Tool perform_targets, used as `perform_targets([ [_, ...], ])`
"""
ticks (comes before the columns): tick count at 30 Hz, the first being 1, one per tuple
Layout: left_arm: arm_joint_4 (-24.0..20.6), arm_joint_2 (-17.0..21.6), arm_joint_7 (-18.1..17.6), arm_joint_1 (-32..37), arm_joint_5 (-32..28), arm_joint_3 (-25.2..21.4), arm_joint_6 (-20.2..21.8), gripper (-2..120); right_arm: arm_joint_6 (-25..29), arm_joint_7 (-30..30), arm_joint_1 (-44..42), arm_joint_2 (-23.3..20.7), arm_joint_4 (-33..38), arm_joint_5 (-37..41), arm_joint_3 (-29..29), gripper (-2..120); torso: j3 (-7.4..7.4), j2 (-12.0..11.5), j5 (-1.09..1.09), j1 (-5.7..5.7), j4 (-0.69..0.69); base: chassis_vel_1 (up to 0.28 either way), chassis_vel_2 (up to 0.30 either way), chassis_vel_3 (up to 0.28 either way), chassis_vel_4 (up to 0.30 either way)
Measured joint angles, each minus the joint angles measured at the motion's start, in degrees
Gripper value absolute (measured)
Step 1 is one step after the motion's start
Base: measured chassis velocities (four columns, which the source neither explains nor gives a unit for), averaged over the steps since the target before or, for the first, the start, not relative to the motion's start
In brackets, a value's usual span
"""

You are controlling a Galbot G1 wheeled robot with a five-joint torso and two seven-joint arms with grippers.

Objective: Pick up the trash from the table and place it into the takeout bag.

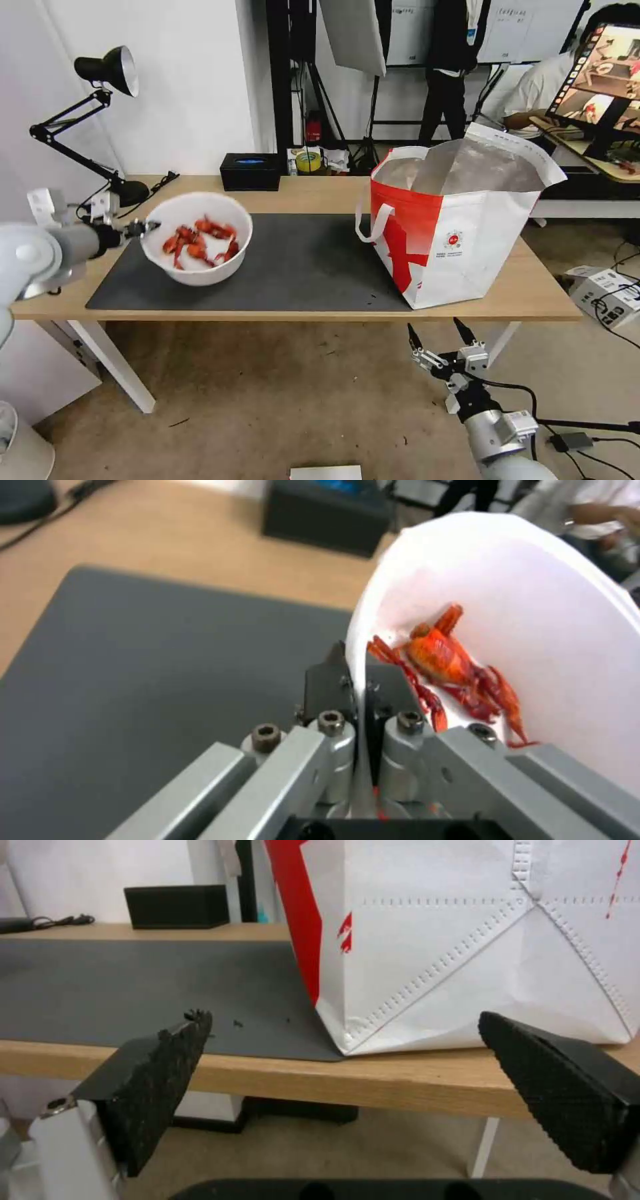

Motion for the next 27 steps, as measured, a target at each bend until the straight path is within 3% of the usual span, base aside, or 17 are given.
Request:
perform_targets([
  [14, -1.26, -4.32, -1.23, -17.78, -1.13, 14.45, -2.01, 0, 0.00, -0.01, 0.00, 0.00, 0.00, 0.00, 0.00, 100, 0.00, 0.00, -0.01, 0.00, 0.00, 0.000, 0.000, 0.000, 0.000],
  [18, 0.30, -7.20, -2.01, -23.51, -1.23, 18.88, -2.51, 0, 0.00, 0.01, 0.00, 0.00, 0.00, 0.00, 0.00, 100, 0.00, 0.00, 0.00, 0.00, 0.00, 0.000, 0.000, 0.000, 0.000],
  [21, 3.80, -11.95, -3.28, -29.41, -1.09, 23.88, -2.91, 0, 0.00, 0.00, 0.00, 0.00, 0.00, 0.00, 0.00, 100, 0.01, 0.00, -0.01, 0.00, 0.01, 0.000, 0.000, 0.000, 0.000],
  [27, 7.69, -18.24, -4.38, -36.50, -0.83, 28.77, -3.60, 0, 0.00, 0.01, 0.00, 0.00, 0.00, 0.00, 0.00, 100, 0.01, 0.00, 0.00, 0.00, -0.02, 0.000, 0.000, 0.000, 0.000],
])
